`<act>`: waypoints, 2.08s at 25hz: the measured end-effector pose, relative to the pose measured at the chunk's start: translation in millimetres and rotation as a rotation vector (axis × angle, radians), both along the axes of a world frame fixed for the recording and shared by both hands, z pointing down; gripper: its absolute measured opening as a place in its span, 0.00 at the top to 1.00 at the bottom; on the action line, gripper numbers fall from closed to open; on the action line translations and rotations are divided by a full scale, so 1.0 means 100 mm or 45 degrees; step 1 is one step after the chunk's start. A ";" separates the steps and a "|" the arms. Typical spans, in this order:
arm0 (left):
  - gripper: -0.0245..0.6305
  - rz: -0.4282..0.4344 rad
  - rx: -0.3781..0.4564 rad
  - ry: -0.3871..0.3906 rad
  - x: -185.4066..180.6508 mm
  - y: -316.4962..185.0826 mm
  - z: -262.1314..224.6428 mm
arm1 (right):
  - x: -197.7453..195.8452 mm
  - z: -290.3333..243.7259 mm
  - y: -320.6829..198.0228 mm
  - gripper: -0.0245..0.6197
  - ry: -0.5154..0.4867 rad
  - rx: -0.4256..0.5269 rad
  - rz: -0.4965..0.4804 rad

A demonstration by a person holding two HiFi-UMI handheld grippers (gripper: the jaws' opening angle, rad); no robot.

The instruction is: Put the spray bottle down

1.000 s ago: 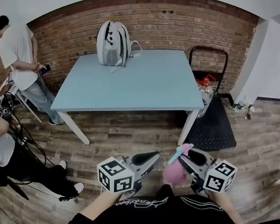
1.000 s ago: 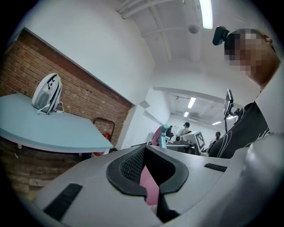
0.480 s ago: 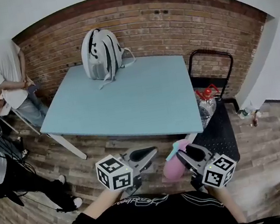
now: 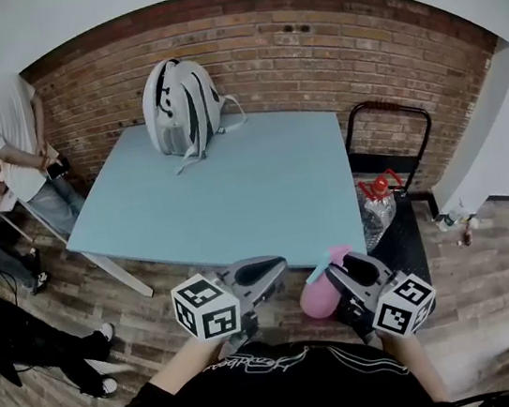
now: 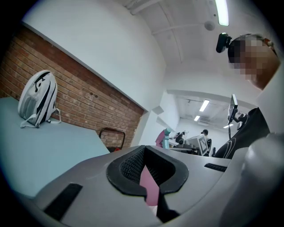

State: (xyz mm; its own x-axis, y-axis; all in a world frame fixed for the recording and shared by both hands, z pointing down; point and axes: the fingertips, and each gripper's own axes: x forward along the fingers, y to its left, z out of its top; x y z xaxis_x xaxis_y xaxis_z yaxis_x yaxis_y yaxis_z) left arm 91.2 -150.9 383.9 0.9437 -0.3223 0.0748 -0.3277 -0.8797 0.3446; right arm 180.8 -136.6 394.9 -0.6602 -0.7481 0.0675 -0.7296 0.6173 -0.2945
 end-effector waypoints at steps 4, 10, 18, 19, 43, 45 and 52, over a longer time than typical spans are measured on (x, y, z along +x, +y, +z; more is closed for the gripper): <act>0.95 0.000 -0.021 -0.003 0.00 -0.14 0.07 | 0.02 0.07 -0.15 0.75 -0.006 -0.023 -0.002; 0.95 0.032 -0.040 -0.009 0.05 -0.43 0.19 | 0.01 0.10 -0.42 0.75 0.026 -0.018 0.010; 0.95 0.120 -0.073 -0.027 0.23 -1.04 0.32 | 0.10 0.17 -0.97 0.75 0.062 -0.041 0.068; 0.95 0.125 -0.076 -0.029 0.24 -1.12 0.34 | 0.10 0.18 -1.06 0.75 0.064 -0.048 0.072; 0.95 0.010 -0.168 -0.087 0.12 -2.43 0.68 | -0.09 0.53 -2.57 0.75 0.153 -0.069 -0.006; 0.95 0.008 -0.158 -0.094 0.11 -2.52 0.65 | -0.09 0.49 -2.68 0.75 0.157 -0.049 -0.010; 0.95 -0.034 -0.154 -0.103 0.01 -2.85 0.64 | -0.12 0.49 -3.10 0.75 0.236 0.018 0.018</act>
State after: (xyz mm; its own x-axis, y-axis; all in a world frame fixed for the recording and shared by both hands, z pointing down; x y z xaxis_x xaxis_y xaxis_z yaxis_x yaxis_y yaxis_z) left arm 92.6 -435.4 447.6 0.9242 -0.3315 0.1897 -0.3816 -0.8239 0.4191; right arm 169.2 -446.5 443.7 -0.6268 -0.7589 0.1766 -0.7792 0.6097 -0.1454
